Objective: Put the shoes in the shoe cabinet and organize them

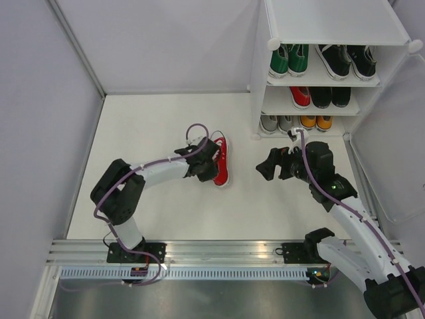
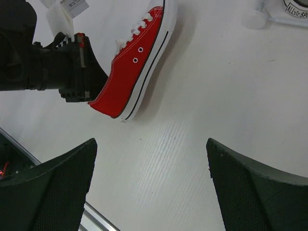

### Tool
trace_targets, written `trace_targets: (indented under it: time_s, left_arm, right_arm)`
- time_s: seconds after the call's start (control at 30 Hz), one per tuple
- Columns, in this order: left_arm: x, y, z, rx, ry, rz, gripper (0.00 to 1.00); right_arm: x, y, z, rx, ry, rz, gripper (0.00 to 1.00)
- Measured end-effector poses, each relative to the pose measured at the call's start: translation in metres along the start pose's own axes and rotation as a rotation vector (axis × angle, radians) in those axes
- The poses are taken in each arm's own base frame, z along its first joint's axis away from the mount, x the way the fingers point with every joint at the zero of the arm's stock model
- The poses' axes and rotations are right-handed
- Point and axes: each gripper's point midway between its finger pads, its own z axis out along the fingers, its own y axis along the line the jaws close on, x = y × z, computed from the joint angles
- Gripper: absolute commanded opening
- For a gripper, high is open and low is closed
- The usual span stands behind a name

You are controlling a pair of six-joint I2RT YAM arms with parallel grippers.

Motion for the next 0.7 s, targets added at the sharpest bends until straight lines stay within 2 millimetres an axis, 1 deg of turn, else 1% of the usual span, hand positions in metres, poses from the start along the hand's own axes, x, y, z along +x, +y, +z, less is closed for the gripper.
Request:
trace_targets:
  time_s: [0.03, 0.1, 0.13, 0.17, 0.2, 0.27, 0.3, 0.33, 0.37, 0.4, 0.43, 0.5, 0.53, 0.6, 0.67, 0.7]
  left_arm:
    - [0.015, -0.011, -0.002, 0.007, 0.003, 0.01, 0.08]
    - [0.033, -0.023, -0.002, 0.006, 0.008, 0.024, 0.15]
    - [0.042, -0.029, 0.0, 0.006, 0.013, 0.027, 0.28]
    - [0.05, -0.033, 0.001, 0.007, 0.017, 0.033, 0.35]
    - [0.058, -0.037, 0.003, 0.005, 0.024, 0.034, 0.39]
    - [0.068, -0.047, 0.005, 0.007, 0.02, 0.043, 0.5]
    - [0.072, -0.052, 0.004, 0.016, 0.025, 0.044, 0.57]
    - [0.076, -0.057, 0.003, 0.025, 0.029, 0.046, 0.59]
    - [0.081, -0.06, 0.001, 0.033, 0.034, 0.049, 0.66]
    - [0.084, -0.063, 0.0, 0.039, 0.036, 0.055, 0.67]
    - [0.086, -0.064, -0.003, 0.045, 0.036, 0.058, 0.71]
    - [0.087, -0.065, -0.009, 0.054, 0.035, 0.06, 0.73]
    - [0.086, -0.065, -0.014, 0.064, 0.031, 0.059, 0.76]
    - [0.08, -0.063, -0.03, 0.088, 0.013, 0.054, 0.77]
    - [0.071, -0.064, -0.05, 0.119, -0.014, 0.051, 0.82]
    - [0.064, -0.064, -0.062, 0.139, -0.033, 0.047, 0.83]
  right_arm:
    - [0.003, 0.001, 0.001, -0.001, 0.007, 0.001, 0.97]
    - [0.01, 0.001, 0.002, 0.004, 0.026, 0.002, 0.97]
    - [0.013, 0.001, 0.002, 0.007, 0.034, 0.004, 0.97]
    - [0.016, 0.001, 0.002, 0.01, 0.041, 0.004, 0.97]
    - [0.019, 0.002, 0.003, 0.014, 0.048, 0.003, 0.97]
    - [0.023, 0.003, 0.004, 0.018, 0.057, 0.0, 0.97]
    - [0.025, 0.003, 0.004, 0.022, 0.062, -0.002, 0.97]
    - [0.027, 0.003, 0.004, 0.026, 0.067, -0.002, 0.97]
    - [0.03, 0.004, 0.005, 0.031, 0.073, -0.003, 0.97]
    - [0.032, 0.003, 0.004, 0.039, 0.078, -0.004, 0.97]
    - [0.035, 0.003, 0.004, 0.044, 0.083, -0.004, 0.96]
    - [0.038, 0.003, 0.004, 0.056, 0.089, -0.007, 0.95]
    - [0.039, 0.003, 0.004, 0.062, 0.092, -0.008, 0.95]
    - [0.042, 0.003, 0.004, 0.073, 0.101, -0.011, 0.93]
    - [0.044, 0.003, 0.005, 0.081, 0.108, -0.011, 0.91]
    - [0.046, 0.003, 0.005, 0.085, 0.113, -0.013, 0.9]
